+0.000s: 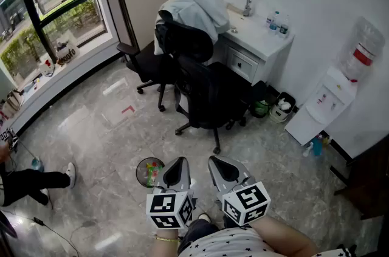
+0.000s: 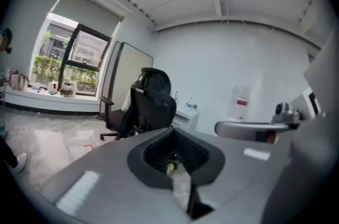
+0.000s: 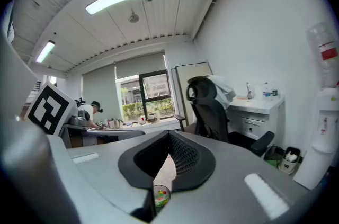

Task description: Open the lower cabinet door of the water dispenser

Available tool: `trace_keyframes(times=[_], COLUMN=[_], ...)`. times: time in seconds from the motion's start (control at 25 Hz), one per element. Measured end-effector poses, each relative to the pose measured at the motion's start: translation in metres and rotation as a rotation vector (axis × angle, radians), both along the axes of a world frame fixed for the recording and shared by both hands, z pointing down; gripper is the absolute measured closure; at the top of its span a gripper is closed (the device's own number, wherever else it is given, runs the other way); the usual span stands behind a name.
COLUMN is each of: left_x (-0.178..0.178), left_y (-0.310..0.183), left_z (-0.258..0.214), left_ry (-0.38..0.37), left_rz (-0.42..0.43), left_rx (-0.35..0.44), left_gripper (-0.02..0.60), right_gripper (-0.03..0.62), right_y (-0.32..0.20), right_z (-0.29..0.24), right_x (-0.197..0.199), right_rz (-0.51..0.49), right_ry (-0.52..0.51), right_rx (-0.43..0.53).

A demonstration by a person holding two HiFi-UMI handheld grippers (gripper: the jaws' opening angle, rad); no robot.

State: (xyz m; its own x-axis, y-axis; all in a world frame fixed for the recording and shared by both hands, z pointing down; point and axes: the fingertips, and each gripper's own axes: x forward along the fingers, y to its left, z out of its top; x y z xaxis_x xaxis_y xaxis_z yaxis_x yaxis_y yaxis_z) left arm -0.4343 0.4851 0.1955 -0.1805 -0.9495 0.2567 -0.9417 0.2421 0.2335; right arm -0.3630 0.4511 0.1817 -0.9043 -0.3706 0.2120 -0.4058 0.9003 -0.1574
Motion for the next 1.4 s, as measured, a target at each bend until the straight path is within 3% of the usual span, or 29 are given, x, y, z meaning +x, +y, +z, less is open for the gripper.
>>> trace_keyframes(times=[0.2,0.48,0.8,1.0,1.4], left_x=[0.043,0.125,0.223,0.294,0.419], left_y=[-0.073,-0.2,-0.35,-0.439,-0.566], left_z=[0.002,0.011,0.021,0.034,0.097], left_ry=[0.003,-0.038,-0.001,-0.022,0.021], left_rz=[0.117,0.33,0.459,0.531,0.718], left_rx=[-0.007,-0.037,-0.06,-0.064,-0.182], left_gripper=[0.577,0.575,0.575,0.577,0.575], right_gripper=[0.595,0.595,0.595,0.595,0.595], right_y=[-0.068,-0.182,-0.318,-0.4,-0.523], right_z=[0.003,0.019,0.034,0.043,0.106], right_x=[0.045,0.137,0.247,0.314,0.447], right_rz=[0.119,0.355,0.538,0.608,0.873], right_ry=[-0.011,0.004,0.032,0.053,0.088], right_rx=[-0.01,-0.033,-0.075,-0.075,-0.192])
